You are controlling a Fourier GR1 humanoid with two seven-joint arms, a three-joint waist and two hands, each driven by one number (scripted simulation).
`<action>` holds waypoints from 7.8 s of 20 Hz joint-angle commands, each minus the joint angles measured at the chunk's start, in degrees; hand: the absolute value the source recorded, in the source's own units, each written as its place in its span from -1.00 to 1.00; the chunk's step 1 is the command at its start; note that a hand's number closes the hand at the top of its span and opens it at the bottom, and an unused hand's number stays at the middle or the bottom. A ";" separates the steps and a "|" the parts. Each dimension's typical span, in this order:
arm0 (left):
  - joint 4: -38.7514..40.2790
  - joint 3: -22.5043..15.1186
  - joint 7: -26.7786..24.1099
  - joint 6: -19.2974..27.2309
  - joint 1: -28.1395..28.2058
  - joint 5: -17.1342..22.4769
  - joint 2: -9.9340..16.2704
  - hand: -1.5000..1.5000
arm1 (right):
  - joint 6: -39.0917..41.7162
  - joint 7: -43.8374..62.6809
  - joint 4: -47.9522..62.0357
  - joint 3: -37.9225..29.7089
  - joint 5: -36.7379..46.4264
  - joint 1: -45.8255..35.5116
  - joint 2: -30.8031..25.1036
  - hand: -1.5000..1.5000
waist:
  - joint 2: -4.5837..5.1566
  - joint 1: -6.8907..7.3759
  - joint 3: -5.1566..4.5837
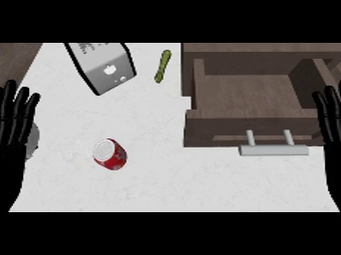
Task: Pick up the can, place it into the drawer and close the drawer
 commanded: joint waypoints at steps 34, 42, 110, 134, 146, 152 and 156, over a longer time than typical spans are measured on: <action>2.89 14.16 25.98 -22.53 3.33 43.30 15.53 -1.00 | 9.85 5.19 0.65 -20.17 -12.92 16.90 -3.01 -1.00 | 0.56 0.13 0.23; 4.59 12.19 27.94 -21.72 4.50 43.51 11.04 -1.00 | 14.96 7.55 -3.40 -27.63 -20.70 21.42 -4.53 -1.00 | 0.49 0.14 0.20; 93.46 11.30 -28.50 -25.74 -24.68 4.49 -0.55 1.00 | 31.26 15.46 -3.46 -45.07 -29.66 18.71 0.33 -1.00 | 0.66 -0.14 0.18; 63.15 9.23 -18.95 -6.42 -18.86 18.01 -7.20 1.00 | 30.37 13.79 -8.49 -41.72 -29.86 25.93 4.81 -1.00 | 0.30 0.29 0.25; 38.32 1.05 -0.18 7.82 -22.20 15.88 -7.26 1.00 | 28.17 17.90 -12.50 -42.54 -31.34 24.17 4.60 -1.00 | 0.43 0.26 0.22; 37.81 -1.13 5.07 13.17 -28.76 12.86 -6.96 1.00 | 27.60 14.79 -11.54 -40.09 -29.49 26.17 4.82 -1.00 | 0.49 -0.03 0.23; 44.47 -1.81 4.45 18.88 -37.99 12.55 -7.24 1.00 | 27.17 14.03 -12.44 -38.28 -29.97 27.84 4.80 -1.00 | 0.58 -0.64 0.23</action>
